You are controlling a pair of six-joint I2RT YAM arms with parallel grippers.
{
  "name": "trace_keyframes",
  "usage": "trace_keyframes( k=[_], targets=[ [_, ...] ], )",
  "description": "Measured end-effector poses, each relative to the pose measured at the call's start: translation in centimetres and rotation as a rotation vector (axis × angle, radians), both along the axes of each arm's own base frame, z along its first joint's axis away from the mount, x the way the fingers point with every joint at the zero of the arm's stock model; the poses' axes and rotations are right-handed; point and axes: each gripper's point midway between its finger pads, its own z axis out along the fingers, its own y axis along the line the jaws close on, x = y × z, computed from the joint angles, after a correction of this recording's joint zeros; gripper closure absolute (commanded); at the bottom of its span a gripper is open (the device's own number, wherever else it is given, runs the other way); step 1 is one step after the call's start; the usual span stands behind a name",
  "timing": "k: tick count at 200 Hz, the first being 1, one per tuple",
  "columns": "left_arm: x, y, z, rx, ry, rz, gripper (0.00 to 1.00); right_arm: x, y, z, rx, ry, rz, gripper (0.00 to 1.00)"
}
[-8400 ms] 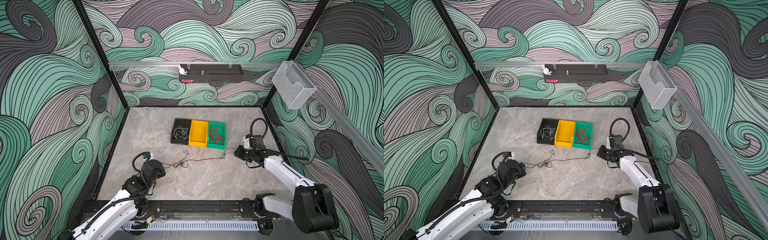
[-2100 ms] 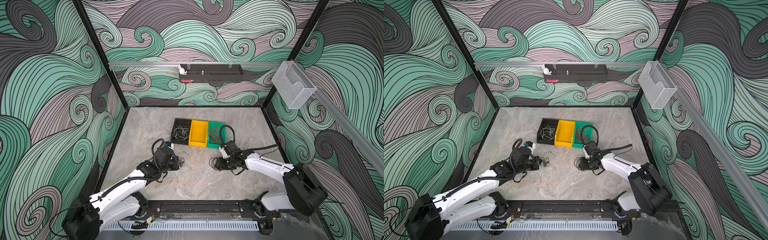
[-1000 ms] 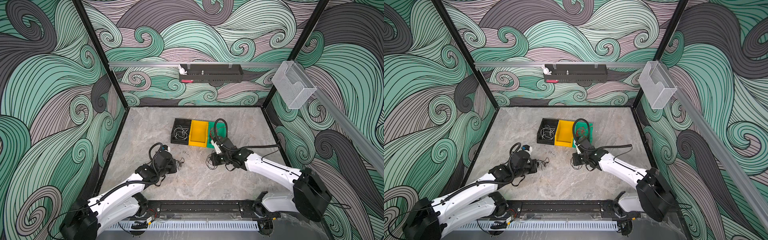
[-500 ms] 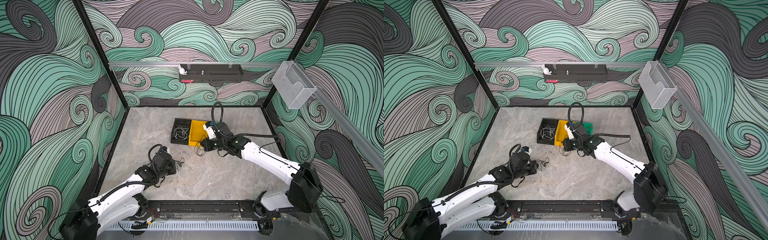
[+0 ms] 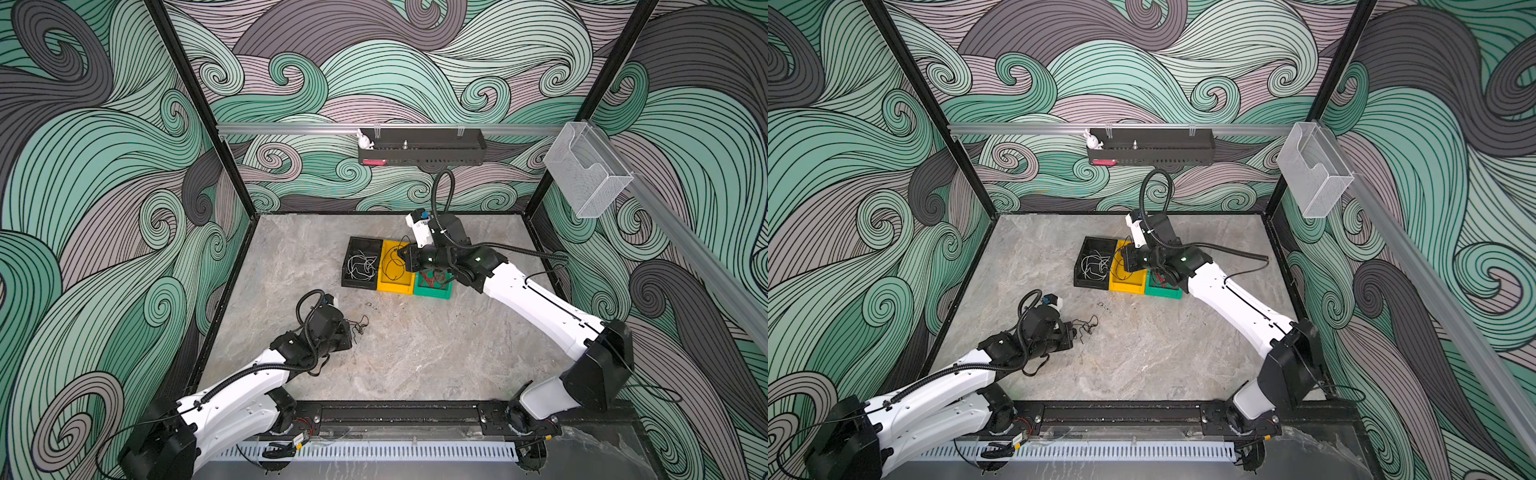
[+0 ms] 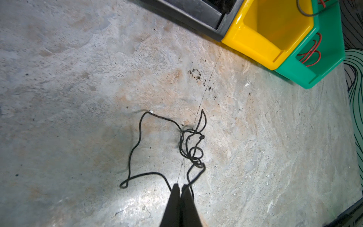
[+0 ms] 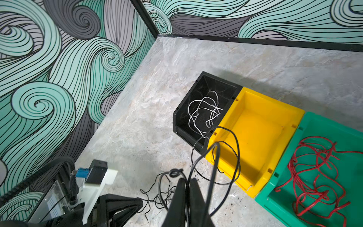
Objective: Untangle the cables
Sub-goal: 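Carry the black wire loop over the yellow bin with the right gripper and release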
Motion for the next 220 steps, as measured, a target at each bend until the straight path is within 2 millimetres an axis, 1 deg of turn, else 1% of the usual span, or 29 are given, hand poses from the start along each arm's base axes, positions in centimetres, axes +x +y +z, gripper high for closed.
trace_keyframes(
  k=[27, 53, 77, 104, 116, 149, 176, 200, 213, 220],
  targets=[
    [0.0, 0.1, -0.2, 0.004, 0.001, 0.003, 0.94, 1.7, -0.7, -0.7, 0.005, 0.025, -0.019, 0.91],
    [0.1, 0.1, -0.1, 0.004, -0.004, 0.005, 0.94, 2.8, -0.2, -1.9, 0.052, 0.086, 0.002, 0.91],
    [0.2, 0.1, -0.1, 0.004, -0.005, 0.006, 0.94, 3.6, 0.3, -3.9, 0.073, 0.148, 0.006, 0.91],
    [0.2, 0.0, -0.3, 0.008, -0.002, 0.006, 0.94, 4.5, 0.5, -6.7, 0.047, 0.198, -0.008, 0.91],
    [0.2, 0.0, -0.3, 0.007, -0.003, 0.007, 0.94, 5.0, 0.6, -7.6, 0.036, 0.21, -0.015, 0.91],
    [0.3, 0.0, -0.5, 0.01, 0.002, 0.006, 0.94, 7.1, 1.0, -9.8, -0.003, 0.217, -0.049, 0.9],
    [0.3, -0.1, -0.6, 0.011, 0.006, 0.005, 0.94, 9.0, 0.7, -11.7, -0.065, 0.214, -0.099, 0.89],
    [0.3, -0.1, -0.6, 0.011, 0.006, 0.004, 0.94, 9.7, 0.0, -13.8, -0.134, 0.231, -0.133, 0.83],
    [0.3, -0.1, -0.6, 0.011, 0.006, 0.004, 0.94, 9.7, -0.3, -14.8, -0.164, 0.246, -0.137, 0.72],
    [0.3, -0.1, -0.6, 0.011, 0.006, 0.004, 0.94, 9.6, -0.5, -15.1, -0.175, 0.253, -0.139, 0.69]
  ],
)
